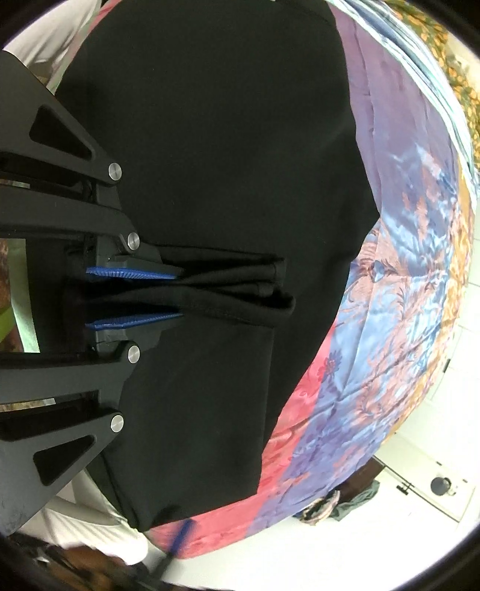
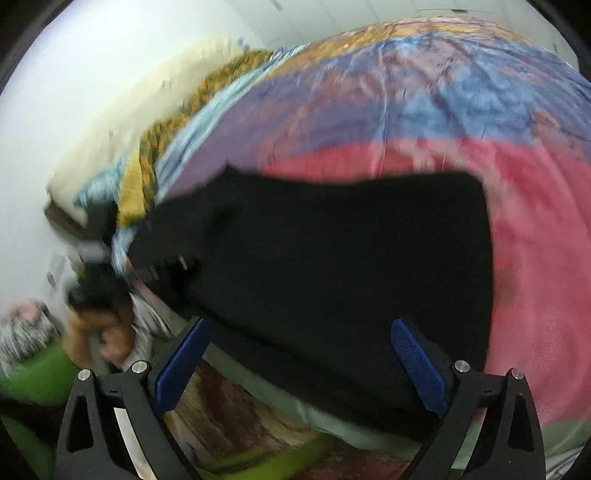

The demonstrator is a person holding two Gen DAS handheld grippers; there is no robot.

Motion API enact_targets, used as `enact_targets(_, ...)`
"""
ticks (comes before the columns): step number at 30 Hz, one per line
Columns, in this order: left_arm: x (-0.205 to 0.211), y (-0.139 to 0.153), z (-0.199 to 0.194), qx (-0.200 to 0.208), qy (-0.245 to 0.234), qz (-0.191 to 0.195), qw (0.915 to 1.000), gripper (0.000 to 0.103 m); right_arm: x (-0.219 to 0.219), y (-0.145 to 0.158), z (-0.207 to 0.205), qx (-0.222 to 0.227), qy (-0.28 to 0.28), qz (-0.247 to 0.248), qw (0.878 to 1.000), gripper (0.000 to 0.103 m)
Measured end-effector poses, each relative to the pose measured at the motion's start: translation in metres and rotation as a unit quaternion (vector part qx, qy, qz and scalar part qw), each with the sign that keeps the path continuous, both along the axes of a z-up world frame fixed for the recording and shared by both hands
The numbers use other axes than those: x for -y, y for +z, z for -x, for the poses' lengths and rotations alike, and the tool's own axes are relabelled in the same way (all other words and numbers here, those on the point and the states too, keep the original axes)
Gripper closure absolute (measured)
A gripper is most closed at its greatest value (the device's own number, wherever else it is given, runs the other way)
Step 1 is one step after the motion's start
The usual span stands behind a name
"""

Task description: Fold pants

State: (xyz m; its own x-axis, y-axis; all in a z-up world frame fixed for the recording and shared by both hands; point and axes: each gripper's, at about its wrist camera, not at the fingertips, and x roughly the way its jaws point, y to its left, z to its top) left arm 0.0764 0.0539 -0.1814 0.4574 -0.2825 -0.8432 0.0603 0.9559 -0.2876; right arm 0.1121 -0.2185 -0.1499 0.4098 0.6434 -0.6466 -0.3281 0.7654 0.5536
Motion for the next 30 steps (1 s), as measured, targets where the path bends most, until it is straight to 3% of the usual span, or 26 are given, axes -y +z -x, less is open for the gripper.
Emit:
enact_targets(3,0.000,-0.001,0.002,0.002,0.004,-0.002,1.0000,0.084,0.020,0.013,-0.031,0.007,-0.040,-0.024,0.999,0.004)
enact_targets(5,0.002,0.000,0.002,0.001,0.002,-0.003,1.0000,0.083,0.025,-0.005,-0.054,-0.035,-0.048,-0.030,0.998,0.002)
enact_targets(7,0.003,0.001,0.001,0.002,-0.001,0.000,1.0000,0.080,0.024,-0.045,-0.075,-0.108,-0.043,-0.008,0.993,0.004)
enact_targets(8,0.005,0.002,0.001,0.002,-0.003,-0.002,1.0000,0.076,0.023,-0.052,-0.078,-0.110,-0.040,-0.005,0.993,0.004)
enact_targets(10,0.006,0.006,0.004,0.006,-0.007,0.001,1.0000,0.068,0.019,-0.041,-0.071,-0.086,-0.037,0.013,0.996,0.005)
enact_targets(12,0.005,0.013,0.009,0.015,0.000,0.004,0.9999,0.047,0.016,-0.015,-0.055,-0.046,-0.049,0.041,0.997,0.005)
enact_targets(14,0.001,0.023,0.018,0.033,0.009,0.009,0.9994,0.041,0.017,0.008,-0.034,-0.007,-0.052,0.037,0.998,0.005)
enact_targets(16,-0.003,0.030,0.025,0.045,0.013,0.019,0.9987,0.041,0.015,0.029,-0.005,0.032,-0.054,0.019,0.998,0.004)
enact_targets(19,-0.010,0.036,0.035,0.062,0.026,0.030,0.9973,0.039,0.007,0.030,0.027,0.047,-0.042,-0.009,0.998,0.003)
enact_targets(21,-0.015,0.034,0.039,0.064,0.035,0.031,0.9969,0.038,-0.001,0.008,0.037,0.022,-0.030,-0.002,0.999,0.003)
enact_targets(23,-0.022,0.030,0.041,0.058,0.042,0.031,0.9970,0.038,-0.009,-0.027,0.034,-0.036,-0.036,0.015,0.999,0.002)
enact_targets(24,-0.025,0.030,0.043,0.058,0.046,0.032,0.9968,0.038,-0.009,-0.030,0.033,-0.039,-0.044,0.008,0.998,0.002)
enact_targets(27,-0.035,0.032,0.052,0.072,0.062,0.032,0.9950,0.037,-0.002,-0.013,0.033,-0.007,-0.070,-0.015,0.997,0.003)
enact_targets(30,-0.046,0.033,0.059,0.079,0.083,0.030,0.9929,0.035,0.008,-0.002,0.040,0.026,-0.108,-0.005,0.994,0.003)
